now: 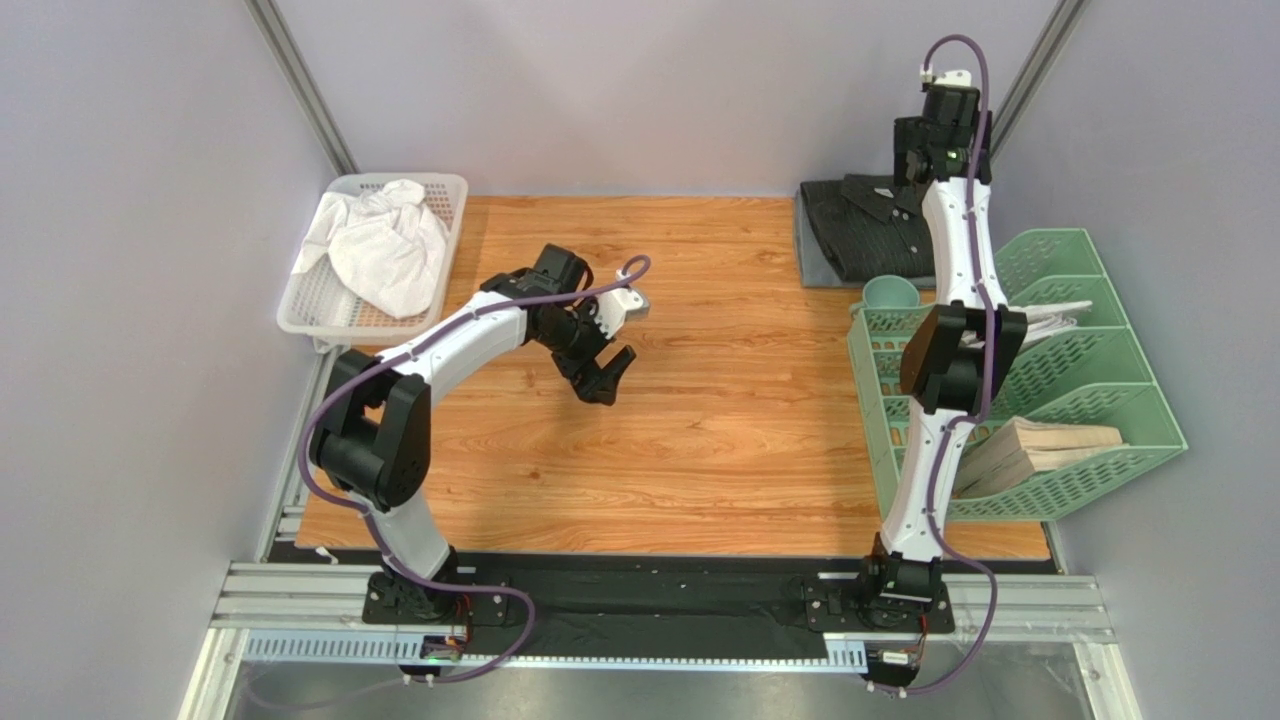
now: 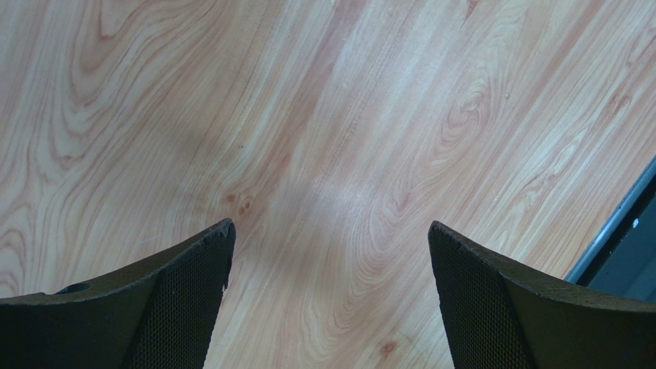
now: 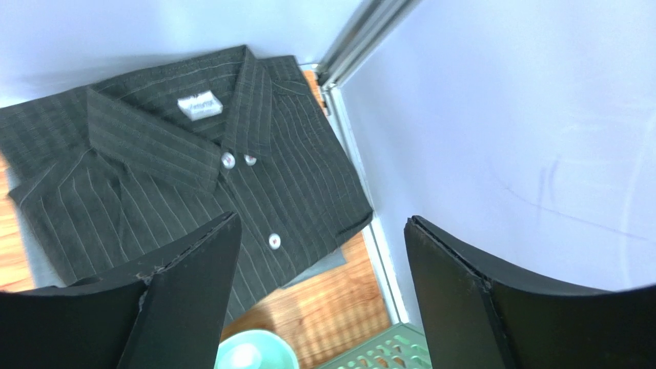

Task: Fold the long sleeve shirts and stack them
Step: Neatly place the folded shirt to the corner

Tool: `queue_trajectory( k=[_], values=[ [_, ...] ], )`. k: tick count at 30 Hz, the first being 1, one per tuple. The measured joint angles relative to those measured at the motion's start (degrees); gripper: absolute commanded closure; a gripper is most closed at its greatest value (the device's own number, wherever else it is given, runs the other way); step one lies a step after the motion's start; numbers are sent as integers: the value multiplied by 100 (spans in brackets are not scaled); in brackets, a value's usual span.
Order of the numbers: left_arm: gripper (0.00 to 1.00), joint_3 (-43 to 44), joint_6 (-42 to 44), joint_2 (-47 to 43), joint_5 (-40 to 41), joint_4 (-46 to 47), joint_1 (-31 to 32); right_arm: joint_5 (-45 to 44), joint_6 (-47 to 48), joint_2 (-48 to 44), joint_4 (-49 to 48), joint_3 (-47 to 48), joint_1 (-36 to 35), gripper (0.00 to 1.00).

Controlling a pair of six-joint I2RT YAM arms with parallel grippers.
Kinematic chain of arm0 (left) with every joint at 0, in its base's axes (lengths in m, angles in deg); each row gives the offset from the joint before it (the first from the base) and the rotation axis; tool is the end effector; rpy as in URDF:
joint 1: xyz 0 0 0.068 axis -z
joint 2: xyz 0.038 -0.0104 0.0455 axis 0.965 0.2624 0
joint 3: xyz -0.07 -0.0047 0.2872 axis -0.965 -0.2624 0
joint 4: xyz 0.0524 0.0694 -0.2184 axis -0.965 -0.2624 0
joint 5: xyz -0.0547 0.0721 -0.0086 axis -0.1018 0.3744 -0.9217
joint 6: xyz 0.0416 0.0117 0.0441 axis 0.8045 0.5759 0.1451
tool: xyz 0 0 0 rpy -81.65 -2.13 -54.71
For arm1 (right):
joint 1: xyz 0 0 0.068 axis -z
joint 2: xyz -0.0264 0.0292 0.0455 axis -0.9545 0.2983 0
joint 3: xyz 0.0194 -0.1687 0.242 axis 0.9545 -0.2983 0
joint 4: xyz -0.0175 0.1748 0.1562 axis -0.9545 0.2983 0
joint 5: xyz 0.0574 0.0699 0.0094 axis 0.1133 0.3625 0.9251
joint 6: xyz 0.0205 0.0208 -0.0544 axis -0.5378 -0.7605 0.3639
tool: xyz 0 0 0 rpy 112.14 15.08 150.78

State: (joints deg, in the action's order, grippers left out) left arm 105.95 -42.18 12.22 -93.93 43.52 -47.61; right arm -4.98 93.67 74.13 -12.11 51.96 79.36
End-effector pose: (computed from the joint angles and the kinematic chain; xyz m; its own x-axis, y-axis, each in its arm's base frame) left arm 0.2902 -0.1718 0.2527 -0.5024 0.6748 -0.5406 0.8546 0.4826 -0.1918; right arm 0.5125 -0.0777 0.3499 -0.6132 -0.1412 -0.7772 0.2855 0.8778 -0.3848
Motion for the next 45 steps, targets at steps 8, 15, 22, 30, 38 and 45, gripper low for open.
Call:
queue_trajectory(
  k=[8,15,22,30,38,45],
  values=[
    [1,44,-260,42,-260,-35,-417,619,42,-345,-35,-487,72,30],
    [1,17,-505,37,-422,28,-503,1598,-28,-555,271,-778,-96,38],
    [1,-205,-673,-153,-409,74,-503,1965,94,-457,767,-1537,-562,49],
    [1,-286,-713,-470,-350,66,-503,1191,564,142,398,-1836,-1137,50],
    [1,-374,-715,-485,-229,39,-503,549,1091,529,-136,-1764,-1211,55],
    [1,-402,-715,-485,-197,26,-503,345,1296,796,-260,-1733,-1204,56]
  ],
)
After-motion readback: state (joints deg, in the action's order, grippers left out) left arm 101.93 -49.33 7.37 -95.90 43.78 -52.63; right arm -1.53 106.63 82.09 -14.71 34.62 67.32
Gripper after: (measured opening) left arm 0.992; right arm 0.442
